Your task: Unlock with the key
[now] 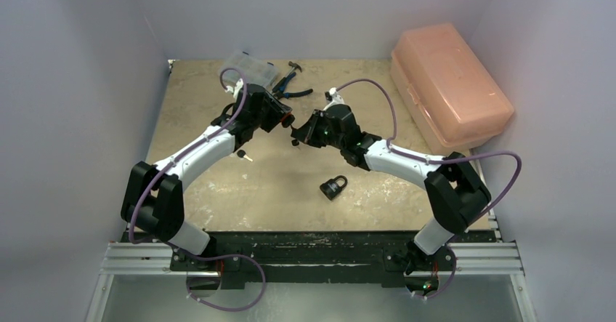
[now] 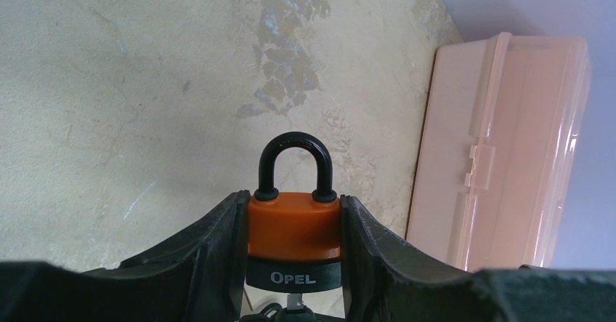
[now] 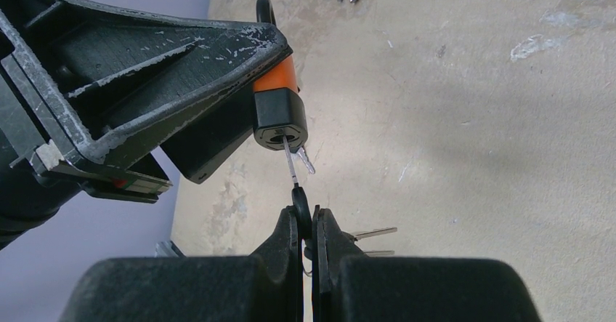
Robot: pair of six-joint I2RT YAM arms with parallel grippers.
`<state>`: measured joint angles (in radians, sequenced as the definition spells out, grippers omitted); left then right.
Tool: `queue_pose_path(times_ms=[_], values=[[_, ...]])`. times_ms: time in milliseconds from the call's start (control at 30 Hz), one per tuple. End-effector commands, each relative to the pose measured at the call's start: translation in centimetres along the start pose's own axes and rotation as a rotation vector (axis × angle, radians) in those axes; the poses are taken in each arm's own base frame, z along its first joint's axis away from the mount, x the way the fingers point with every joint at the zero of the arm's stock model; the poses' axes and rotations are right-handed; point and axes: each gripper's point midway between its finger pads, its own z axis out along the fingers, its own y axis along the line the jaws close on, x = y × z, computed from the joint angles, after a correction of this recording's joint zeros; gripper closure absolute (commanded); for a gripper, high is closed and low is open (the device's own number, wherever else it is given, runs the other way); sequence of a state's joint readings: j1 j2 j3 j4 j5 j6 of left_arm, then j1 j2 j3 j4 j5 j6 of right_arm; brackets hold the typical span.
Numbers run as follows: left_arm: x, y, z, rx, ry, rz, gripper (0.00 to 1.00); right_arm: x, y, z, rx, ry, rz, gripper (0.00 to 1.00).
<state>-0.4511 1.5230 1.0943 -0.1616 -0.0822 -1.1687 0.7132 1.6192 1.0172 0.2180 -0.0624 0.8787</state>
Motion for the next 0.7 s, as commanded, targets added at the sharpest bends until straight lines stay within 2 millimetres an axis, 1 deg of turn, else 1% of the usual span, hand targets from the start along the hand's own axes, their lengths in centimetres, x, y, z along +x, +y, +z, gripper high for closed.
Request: queue_pose_path(times_ms=[0,100,233,400,533,667], values=[[0.9,-1.9,-0.8,0.052,0.053,-0.001,1.00,-5.0,3.7,0.2,-0.076,-0.157,0.016,1.00],[1.0,-1.8,-0.7,0.050,0.056,-0.001,1.00,-4.9,3.3,0.5,-0.044,-0.147,0.040,1.00],[1.0,-1.9,-0.7,0.051,0.057,-0.003,1.00,-5.2,3.6,0.6,-0.045,-0.151,0.048,1.00],[1.0,-1.9,-0.8,0.053,0.057,-0.003,1.00,-5.9,3.8,0.3,-0.041,-0.178,0.050,1.00],[1.0,-1.9,-0.7,0.053,0.061,-0.003,1.00,-6.1,3.7,0.2,-0.036,-0.190,0.053,1.00],[1.2,-2.1,-0.7,0.064,0.068,-0.002,1.00,-5.4,4.9,0.2,-0.102,-0.148,0.081,1.00]])
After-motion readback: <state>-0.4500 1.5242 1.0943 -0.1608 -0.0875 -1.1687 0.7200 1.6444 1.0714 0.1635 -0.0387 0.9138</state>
